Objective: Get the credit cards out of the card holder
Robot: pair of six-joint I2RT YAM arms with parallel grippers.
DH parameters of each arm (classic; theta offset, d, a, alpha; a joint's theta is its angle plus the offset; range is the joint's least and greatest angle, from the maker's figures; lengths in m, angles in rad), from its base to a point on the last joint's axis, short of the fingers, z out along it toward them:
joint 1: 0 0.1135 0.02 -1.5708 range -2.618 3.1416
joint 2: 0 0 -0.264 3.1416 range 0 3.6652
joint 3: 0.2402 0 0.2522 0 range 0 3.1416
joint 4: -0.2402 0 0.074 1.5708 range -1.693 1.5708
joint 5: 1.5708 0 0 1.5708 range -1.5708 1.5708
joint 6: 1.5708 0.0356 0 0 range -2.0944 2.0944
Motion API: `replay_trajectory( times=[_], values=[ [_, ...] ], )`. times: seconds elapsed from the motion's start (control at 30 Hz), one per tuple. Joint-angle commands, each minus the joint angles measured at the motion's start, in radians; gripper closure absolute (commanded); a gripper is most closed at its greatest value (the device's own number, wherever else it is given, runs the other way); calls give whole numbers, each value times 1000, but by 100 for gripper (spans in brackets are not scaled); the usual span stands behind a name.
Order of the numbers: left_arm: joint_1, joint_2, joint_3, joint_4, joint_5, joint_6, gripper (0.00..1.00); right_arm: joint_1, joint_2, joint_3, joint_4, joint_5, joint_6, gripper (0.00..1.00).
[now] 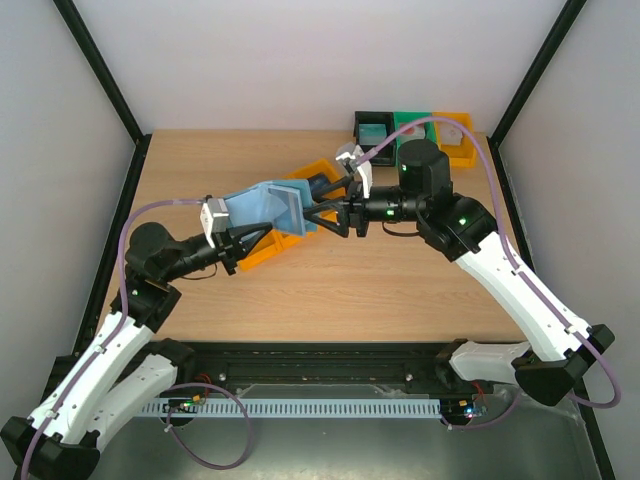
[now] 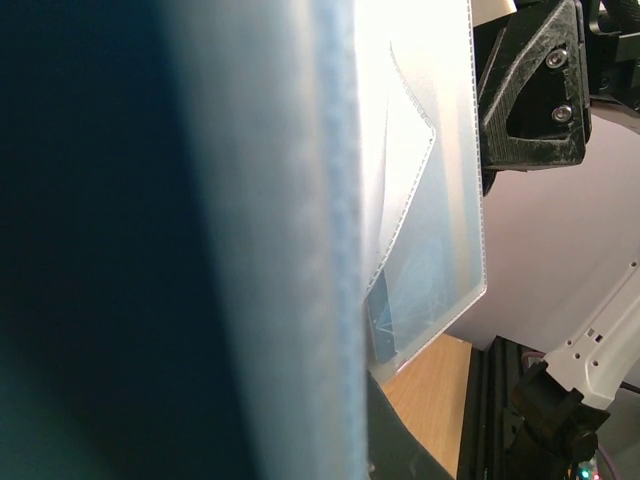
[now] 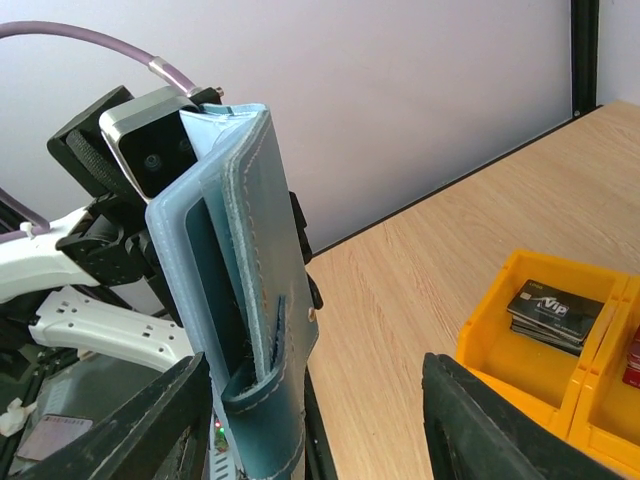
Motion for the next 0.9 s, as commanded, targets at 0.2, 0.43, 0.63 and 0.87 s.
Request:
replay_trajectory(
  times=[0.2,0.43,0.63,0.87],
  values=[
    [4,-13,-6,53,22,-3,98,5,24,-1,42,79,40,44],
    [4,-10,-7,52,23,-3,98,15,29,9,35,150,44,45],
    [4,-9,-8,57,23,-7,98,41,41,16,66,168,60,44],
    [4,-10,-9,54,22,-8,98,73,78,44,54,329,88,45]
  ],
)
